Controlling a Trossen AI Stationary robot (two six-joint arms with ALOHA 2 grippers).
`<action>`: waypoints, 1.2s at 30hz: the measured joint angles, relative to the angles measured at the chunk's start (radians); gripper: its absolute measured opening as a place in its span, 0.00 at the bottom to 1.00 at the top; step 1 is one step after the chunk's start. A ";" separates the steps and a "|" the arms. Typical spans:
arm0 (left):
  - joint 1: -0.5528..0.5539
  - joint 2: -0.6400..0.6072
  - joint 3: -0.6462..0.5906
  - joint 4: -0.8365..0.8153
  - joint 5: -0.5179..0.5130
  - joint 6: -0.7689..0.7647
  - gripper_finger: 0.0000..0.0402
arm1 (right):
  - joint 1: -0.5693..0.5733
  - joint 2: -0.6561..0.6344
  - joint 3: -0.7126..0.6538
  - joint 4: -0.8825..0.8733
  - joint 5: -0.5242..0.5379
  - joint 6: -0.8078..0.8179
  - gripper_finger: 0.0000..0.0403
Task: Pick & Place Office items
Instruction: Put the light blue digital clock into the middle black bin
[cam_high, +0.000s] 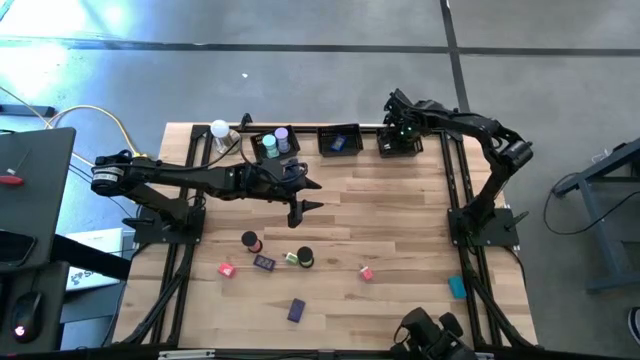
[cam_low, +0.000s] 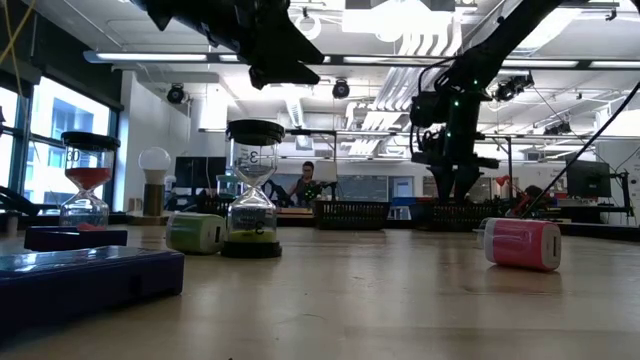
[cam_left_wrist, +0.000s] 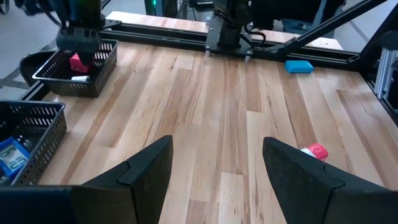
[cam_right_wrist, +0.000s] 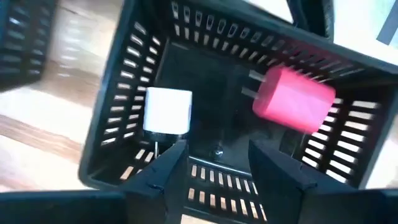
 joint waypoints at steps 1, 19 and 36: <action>0.000 0.000 0.000 -0.005 0.000 0.000 0.60 | 0.000 -0.008 0.003 -0.007 -0.003 -0.001 0.37; 0.000 0.000 0.000 -0.048 0.004 0.001 0.61 | 0.202 -0.324 0.009 -0.001 -0.293 -0.047 0.28; 0.000 0.000 0.000 -0.109 0.003 -0.008 0.61 | 0.467 -0.344 0.009 0.100 -0.229 -0.088 0.34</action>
